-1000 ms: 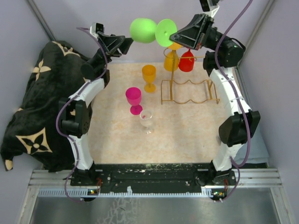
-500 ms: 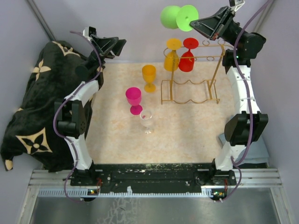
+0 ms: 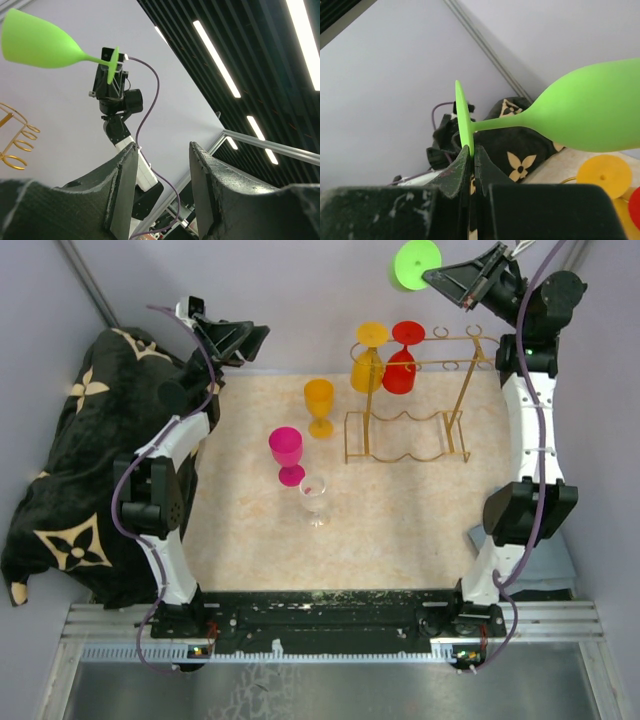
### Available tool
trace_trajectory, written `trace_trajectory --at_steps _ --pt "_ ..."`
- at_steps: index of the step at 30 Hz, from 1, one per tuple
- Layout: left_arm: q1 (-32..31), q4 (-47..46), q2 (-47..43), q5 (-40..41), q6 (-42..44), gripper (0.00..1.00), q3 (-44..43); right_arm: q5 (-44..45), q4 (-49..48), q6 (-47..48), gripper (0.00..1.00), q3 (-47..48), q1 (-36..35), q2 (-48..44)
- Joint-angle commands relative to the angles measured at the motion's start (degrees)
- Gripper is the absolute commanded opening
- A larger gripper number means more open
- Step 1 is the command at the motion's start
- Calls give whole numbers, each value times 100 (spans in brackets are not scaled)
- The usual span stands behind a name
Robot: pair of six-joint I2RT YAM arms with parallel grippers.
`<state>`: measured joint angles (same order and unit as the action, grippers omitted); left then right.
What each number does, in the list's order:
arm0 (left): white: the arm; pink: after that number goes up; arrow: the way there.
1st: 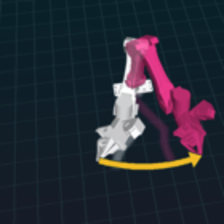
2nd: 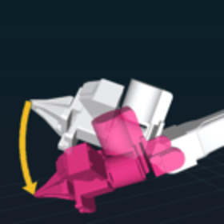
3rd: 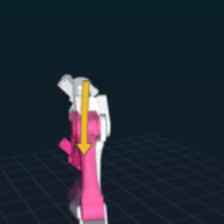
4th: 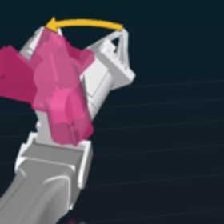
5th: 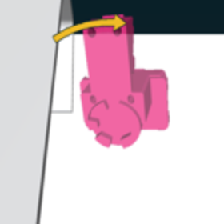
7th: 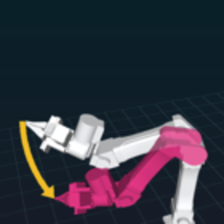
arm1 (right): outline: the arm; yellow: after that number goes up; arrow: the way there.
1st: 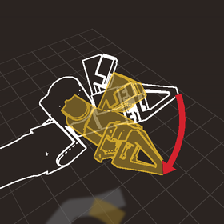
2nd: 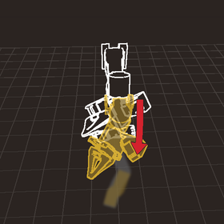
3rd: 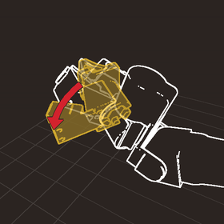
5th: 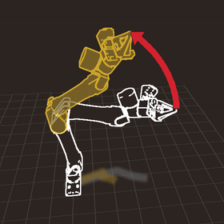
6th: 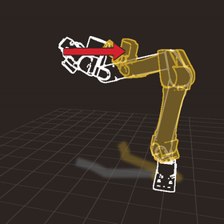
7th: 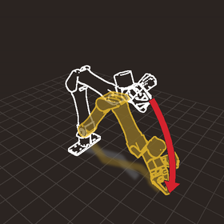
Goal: Place the wine glass upside down on the wine glass rack
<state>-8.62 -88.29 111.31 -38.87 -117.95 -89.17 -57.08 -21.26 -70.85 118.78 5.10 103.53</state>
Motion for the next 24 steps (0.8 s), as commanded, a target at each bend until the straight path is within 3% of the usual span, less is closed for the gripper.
trace_trajectory --at_steps 1,24 --pt "-8 -1245 -206 -162 -530 51 -49 422 1161 1057 0 595 115 240" --pt "-17 -1195 -49 -199 -492 50 -69 738 1589 1308 0 465 510 1073"
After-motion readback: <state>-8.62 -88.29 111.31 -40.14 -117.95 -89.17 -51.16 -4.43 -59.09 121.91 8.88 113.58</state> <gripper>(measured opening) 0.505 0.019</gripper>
